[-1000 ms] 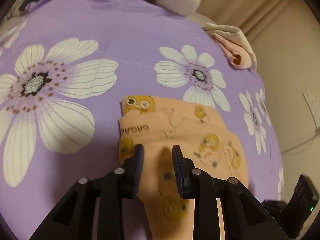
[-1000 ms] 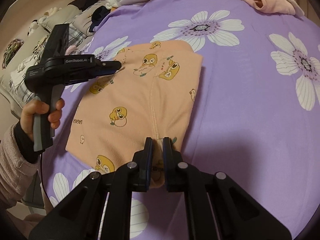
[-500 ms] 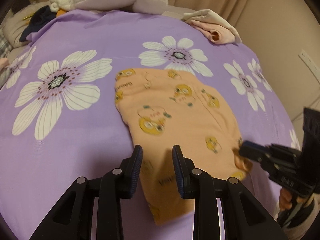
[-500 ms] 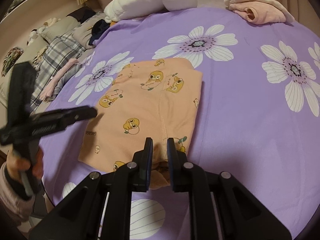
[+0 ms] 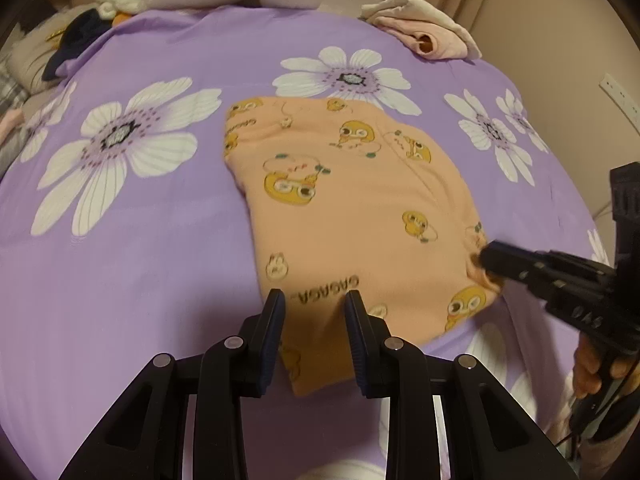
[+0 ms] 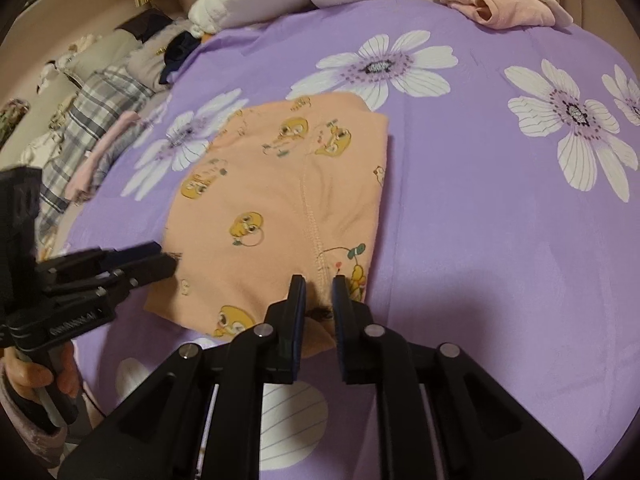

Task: Fold small clothes

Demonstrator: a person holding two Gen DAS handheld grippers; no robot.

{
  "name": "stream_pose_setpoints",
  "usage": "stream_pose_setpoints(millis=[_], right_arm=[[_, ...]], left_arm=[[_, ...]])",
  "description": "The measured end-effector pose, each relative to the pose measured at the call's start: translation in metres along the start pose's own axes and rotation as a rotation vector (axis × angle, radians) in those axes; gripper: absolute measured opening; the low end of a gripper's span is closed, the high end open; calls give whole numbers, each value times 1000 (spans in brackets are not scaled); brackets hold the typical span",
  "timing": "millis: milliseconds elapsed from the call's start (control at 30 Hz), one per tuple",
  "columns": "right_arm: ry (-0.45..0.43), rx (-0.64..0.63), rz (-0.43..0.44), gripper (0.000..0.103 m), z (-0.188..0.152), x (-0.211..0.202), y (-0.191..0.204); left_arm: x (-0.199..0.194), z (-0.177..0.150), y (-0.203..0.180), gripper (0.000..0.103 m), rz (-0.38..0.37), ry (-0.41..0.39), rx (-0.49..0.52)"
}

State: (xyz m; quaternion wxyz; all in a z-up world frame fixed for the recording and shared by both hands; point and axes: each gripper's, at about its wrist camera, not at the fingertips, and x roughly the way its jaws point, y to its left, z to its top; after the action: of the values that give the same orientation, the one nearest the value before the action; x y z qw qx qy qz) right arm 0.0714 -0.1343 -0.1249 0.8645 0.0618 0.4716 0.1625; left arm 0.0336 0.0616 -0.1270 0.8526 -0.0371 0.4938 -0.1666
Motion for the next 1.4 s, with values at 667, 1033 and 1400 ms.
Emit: stream_pose_setpoints(millis=[667,1033,1400], right_arm=[[31,115,-38,39,-18,2,-19],[-56,42,-33,57,-10,-32,4],[-146,40,-142,102,2,-95,29]], left_arm=[[-1,-21,8,41,22,27,-56],[-38,-14,1,84,124,-55,-53],[-94,4,-13,100,174,-78,-102]])
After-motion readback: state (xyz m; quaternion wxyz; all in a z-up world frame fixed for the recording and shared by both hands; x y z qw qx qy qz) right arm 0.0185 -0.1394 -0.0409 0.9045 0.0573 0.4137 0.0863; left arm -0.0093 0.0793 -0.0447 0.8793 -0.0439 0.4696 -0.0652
